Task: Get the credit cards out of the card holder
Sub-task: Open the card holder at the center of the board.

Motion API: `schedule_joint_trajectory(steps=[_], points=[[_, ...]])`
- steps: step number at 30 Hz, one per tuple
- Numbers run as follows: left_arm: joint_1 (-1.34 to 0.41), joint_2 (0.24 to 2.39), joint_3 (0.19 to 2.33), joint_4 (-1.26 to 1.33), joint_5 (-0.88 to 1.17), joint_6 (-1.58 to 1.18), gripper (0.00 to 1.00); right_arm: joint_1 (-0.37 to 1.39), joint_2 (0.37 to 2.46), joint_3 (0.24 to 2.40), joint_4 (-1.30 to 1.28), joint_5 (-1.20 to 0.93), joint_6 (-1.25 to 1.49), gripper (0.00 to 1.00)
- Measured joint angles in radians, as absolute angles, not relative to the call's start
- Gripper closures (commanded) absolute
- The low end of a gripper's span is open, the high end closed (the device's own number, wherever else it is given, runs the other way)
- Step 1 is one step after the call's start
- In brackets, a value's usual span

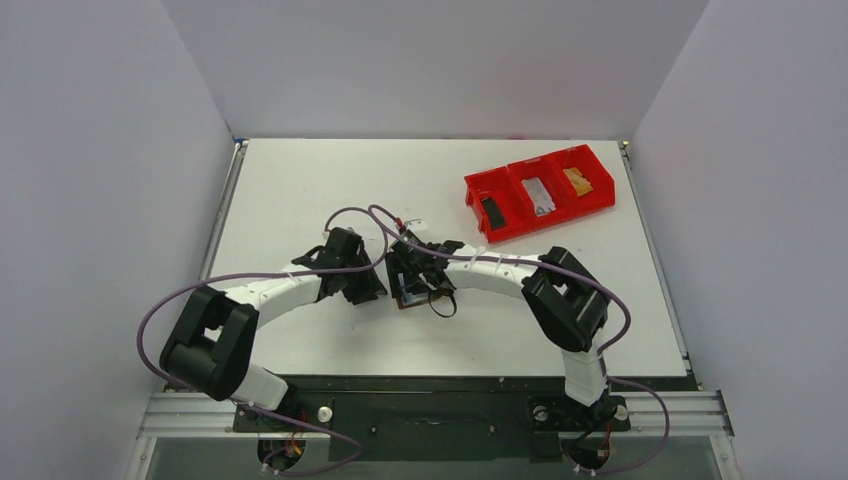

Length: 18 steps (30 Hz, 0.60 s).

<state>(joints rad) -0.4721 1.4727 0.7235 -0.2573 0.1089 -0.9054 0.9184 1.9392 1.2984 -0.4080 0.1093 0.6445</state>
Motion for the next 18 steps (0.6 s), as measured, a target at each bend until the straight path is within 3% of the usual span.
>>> schedule_joint_trajectory(steps=[13, 15, 16, 18], points=[[-0.463, 1.486, 0.723, -0.258, 0.109, -0.906, 0.71, 0.951, 2.008, 1.382, -0.488, 0.211, 0.612, 0.29], [-0.457, 1.486, 0.723, -0.258, 0.109, -0.908, 0.71, 0.952, 2.01, 1.387, -0.495, 0.22, 0.612, 0.39], [-0.454, 1.486, 0.723, -0.258, 0.109, -0.909, 0.72, 0.953, 2.011, 1.389, -0.499, 0.222, 0.611, 0.5], [-0.448, 1.486, 0.723, -0.258, 0.109, -0.91, 0.72, 0.957, 2.014, 1.397, -0.51, 0.231, 0.606, 0.61]])
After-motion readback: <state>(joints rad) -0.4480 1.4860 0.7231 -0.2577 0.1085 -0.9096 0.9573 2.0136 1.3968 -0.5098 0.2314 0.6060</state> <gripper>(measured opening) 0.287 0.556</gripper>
